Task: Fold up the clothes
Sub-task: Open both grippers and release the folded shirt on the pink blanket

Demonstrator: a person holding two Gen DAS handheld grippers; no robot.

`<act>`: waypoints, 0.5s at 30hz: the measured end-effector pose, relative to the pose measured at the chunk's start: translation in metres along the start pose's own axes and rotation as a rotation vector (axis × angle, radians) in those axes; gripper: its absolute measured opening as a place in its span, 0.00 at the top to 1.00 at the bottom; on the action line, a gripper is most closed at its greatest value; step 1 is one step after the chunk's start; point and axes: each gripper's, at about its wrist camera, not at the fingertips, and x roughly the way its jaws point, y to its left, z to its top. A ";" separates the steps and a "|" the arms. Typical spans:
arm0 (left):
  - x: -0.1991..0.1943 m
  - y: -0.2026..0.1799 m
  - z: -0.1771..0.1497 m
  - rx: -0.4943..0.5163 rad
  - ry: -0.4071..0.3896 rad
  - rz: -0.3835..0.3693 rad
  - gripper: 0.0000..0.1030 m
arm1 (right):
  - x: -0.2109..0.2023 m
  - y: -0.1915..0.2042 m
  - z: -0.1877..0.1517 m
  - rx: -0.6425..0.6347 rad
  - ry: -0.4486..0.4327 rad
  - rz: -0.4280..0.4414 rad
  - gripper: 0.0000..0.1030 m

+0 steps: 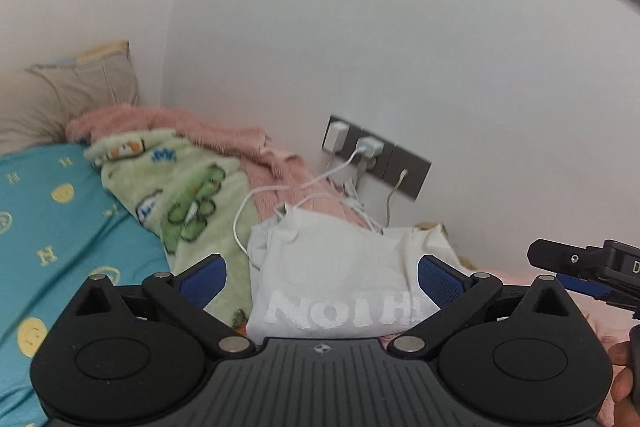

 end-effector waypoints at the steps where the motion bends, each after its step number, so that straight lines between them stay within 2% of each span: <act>1: -0.013 -0.002 0.000 0.010 -0.023 0.007 0.00 | -0.010 0.005 0.000 -0.014 -0.015 0.007 0.16; 10: -0.121 -0.023 -0.008 0.088 -0.193 0.063 0.00 | -0.084 0.037 -0.016 -0.102 -0.094 0.081 0.16; 15: -0.160 -0.026 -0.025 0.119 -0.259 0.068 0.00 | -0.114 0.053 -0.030 -0.168 -0.171 0.099 0.16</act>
